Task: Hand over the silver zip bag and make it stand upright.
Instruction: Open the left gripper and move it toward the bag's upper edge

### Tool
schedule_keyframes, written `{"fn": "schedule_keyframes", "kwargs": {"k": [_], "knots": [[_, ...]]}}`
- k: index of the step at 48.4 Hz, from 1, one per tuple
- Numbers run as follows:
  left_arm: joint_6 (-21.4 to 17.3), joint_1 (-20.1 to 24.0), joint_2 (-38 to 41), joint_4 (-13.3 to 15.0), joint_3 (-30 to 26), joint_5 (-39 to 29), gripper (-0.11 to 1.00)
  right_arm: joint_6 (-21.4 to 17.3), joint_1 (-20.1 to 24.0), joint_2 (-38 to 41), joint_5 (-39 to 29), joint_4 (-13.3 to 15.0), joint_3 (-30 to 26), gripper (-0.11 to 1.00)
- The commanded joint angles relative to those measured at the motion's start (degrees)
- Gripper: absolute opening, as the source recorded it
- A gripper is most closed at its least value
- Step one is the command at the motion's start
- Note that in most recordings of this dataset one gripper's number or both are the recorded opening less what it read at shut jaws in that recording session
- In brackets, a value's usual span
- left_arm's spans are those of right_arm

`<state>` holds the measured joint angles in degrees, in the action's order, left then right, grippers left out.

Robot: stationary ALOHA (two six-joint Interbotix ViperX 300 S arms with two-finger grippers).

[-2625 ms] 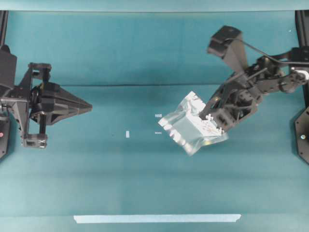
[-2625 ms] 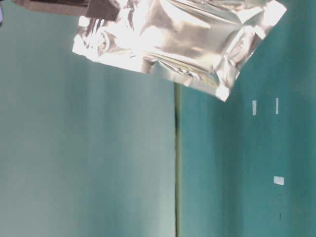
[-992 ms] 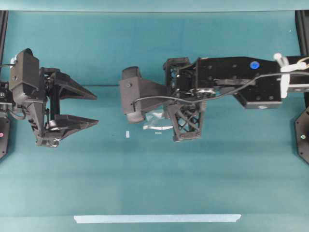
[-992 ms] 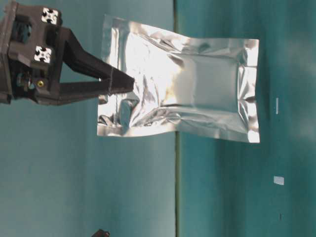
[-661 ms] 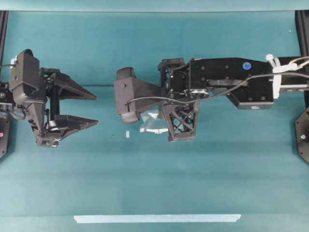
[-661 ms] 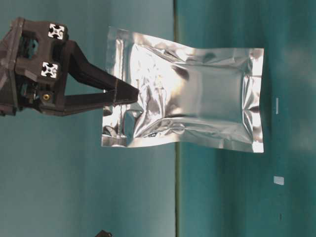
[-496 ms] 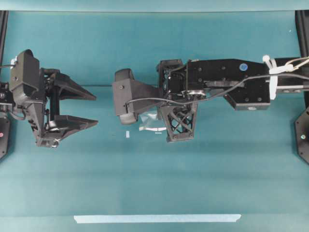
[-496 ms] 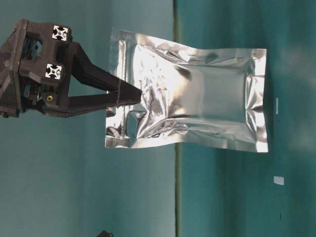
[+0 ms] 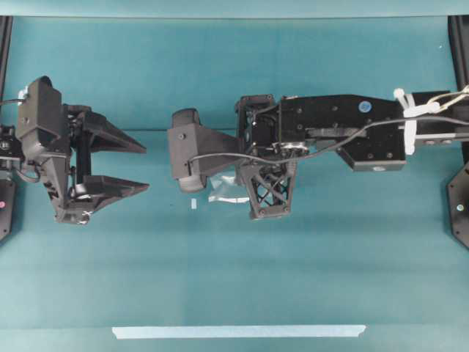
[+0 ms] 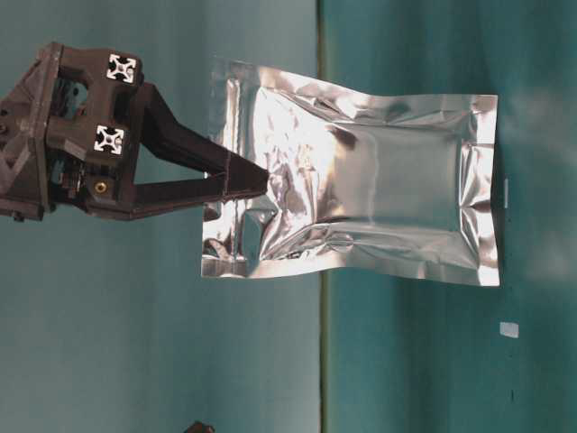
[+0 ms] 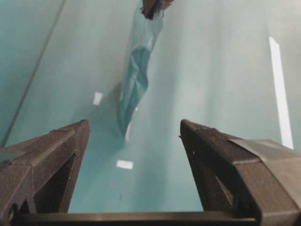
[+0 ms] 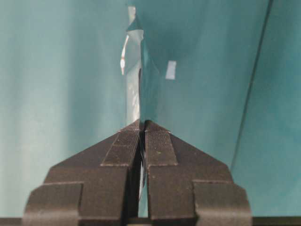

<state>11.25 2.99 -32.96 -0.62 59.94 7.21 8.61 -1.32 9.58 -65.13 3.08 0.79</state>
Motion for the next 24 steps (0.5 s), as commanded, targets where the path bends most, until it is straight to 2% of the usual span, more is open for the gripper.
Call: {"fn": "schedule_keyframes", "kwargs": {"k": [1, 17, 24], "knots": [[0.09, 0.09, 0.35, -0.09, -0.62, 0.53, 0.87, -0.79, 0.35, -0.62, 0.18, 0.0, -0.53, 0.01], [0.09, 0.09, 1.14, -0.09, -0.79, 0.53, 0.87, -0.97, 0.7, -0.35, 0.62, -0.09, -0.7, 0.01], [0.09, 0.09, 1.23, -0.09, -0.7, 0.62, 0.87, -2.37, 0.79, -0.26, 0.53, -0.18, -0.88, 0.01]]}}
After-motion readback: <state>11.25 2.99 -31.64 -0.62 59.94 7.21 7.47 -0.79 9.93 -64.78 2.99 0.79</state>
